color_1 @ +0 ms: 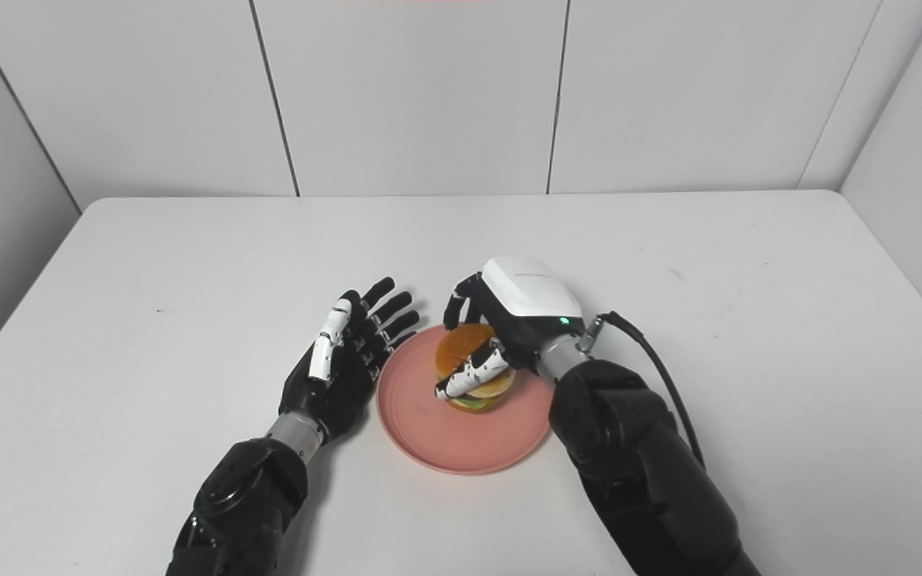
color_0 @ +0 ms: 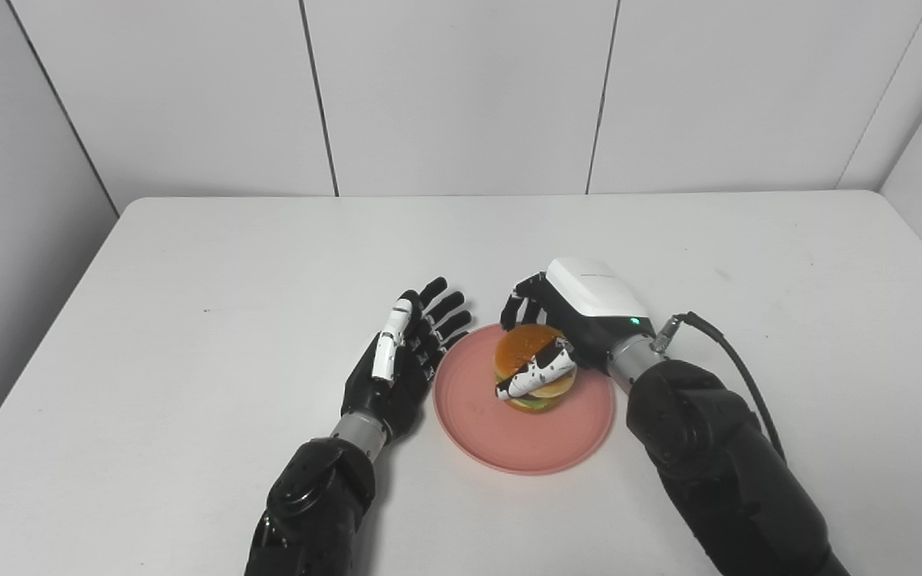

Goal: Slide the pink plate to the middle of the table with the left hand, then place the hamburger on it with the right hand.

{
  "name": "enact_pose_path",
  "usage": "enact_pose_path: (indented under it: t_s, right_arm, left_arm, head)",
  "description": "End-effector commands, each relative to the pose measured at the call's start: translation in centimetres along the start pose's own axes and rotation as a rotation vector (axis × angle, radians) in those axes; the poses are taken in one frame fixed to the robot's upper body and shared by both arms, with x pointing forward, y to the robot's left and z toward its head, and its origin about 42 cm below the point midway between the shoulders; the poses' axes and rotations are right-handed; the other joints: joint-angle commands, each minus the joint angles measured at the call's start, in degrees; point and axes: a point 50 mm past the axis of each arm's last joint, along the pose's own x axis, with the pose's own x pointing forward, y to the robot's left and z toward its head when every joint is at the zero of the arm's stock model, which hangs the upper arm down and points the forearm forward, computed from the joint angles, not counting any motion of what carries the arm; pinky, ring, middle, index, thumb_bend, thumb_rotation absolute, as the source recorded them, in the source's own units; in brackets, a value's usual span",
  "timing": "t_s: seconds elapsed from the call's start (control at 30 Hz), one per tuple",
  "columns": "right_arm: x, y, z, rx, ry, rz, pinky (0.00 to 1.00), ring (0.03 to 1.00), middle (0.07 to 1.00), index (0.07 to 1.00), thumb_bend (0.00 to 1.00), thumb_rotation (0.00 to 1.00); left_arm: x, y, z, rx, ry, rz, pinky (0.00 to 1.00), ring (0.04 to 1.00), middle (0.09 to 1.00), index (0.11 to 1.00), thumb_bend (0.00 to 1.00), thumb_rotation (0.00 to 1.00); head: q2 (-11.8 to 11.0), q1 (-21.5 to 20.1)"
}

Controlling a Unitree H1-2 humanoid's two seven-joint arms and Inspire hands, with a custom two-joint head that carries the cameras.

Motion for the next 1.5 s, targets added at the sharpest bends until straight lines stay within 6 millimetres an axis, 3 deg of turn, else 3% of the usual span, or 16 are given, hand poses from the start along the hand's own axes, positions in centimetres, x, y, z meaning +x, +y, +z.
enact_pose_path:
  t_s: [0.0, 0.33, 0.73, 0.77, 0.8, 0.83, 0.9, 1.1, 1.47]
  right_arm:
    - [0.3, -1.4, 1.3, -0.031, -0.056, -0.057, 0.24, 0.317, 0.400, 0.486, 0.52, 0.13]
    - [0.4, 0.3, 1.0, -0.043, -0.069, -0.012, 0.21, 0.290, 0.384, 0.484, 0.51, 0.12]
    - [0.4, 1.0, 0.9, -0.112, -0.040, -0.020, 0.18, 0.269, 0.380, 0.487, 0.52, 0.14]
    - [0.4, 0.9, 1.0, -0.128, -0.038, -0.021, 0.27, 0.389, 0.511, 0.492, 0.52, 0.15]
    - [0.3, 0.8, 1.1, -0.140, -0.037, -0.024, 0.30, 0.430, 0.555, 0.494, 0.52, 0.15]
    - [0.3, 0.7, 1.2, -0.146, -0.035, -0.027, 0.33, 0.466, 0.628, 0.664, 0.67, 0.21]
    - [0.3, 0.6, 1.3, -0.149, -0.029, -0.029, 0.36, 0.522, 0.739, 0.801, 0.74, 0.28]
    - [0.1, 0.3, 1.4, -0.151, -0.027, -0.038, 0.42, 0.627, 0.848, 0.863, 0.77, 0.35]
    - [-0.6, -1.4, 2.1, -0.152, -0.040, -0.086, 0.46, 0.655, 0.860, 0.921, 0.81, 0.55]
  left_arm:
    - [0.4, -0.7, 0.4, 0.008, 0.007, -0.001, 0.88, 0.889, 0.899, 0.900, 0.35, 1.00]
    - [0.4, -0.8, 0.6, 0.002, 0.007, 0.006, 0.88, 0.887, 0.896, 0.890, 0.34, 1.00]
    - [0.3, -0.8, 0.8, 0.005, 0.008, 0.000, 0.89, 0.893, 0.902, 0.897, 0.35, 1.00]
    - [0.3, -0.8, 0.8, 0.007, 0.008, 0.001, 0.89, 0.893, 0.901, 0.895, 0.35, 1.00]
    - [0.3, -0.8, 0.8, 0.008, 0.008, 0.002, 0.89, 0.892, 0.900, 0.894, 0.35, 1.00]
    - [0.4, -0.8, 0.8, 0.010, 0.008, 0.003, 0.88, 0.892, 0.898, 0.892, 0.35, 1.00]
    - [0.4, -0.8, 0.8, 0.014, 0.006, 0.003, 0.88, 0.893, 0.899, 0.893, 0.34, 1.00]
    - [0.5, -0.7, 0.8, 0.013, 0.005, -0.002, 0.89, 0.897, 0.904, 0.900, 0.35, 1.00]
    - [0.5, -0.7, 1.0, 0.018, 0.010, -0.007, 0.91, 0.924, 0.915, 0.918, 0.33, 1.00]
  head:
    - [0.1, 0.0]
    - [0.5, -0.3]
    - [0.8, -0.3]
    - [0.8, -0.3]
    - [0.8, -0.3]
    - [0.8, -0.3]
    - [0.8, -0.3]
    - [0.8, -0.4]
    - [0.8, -0.5]
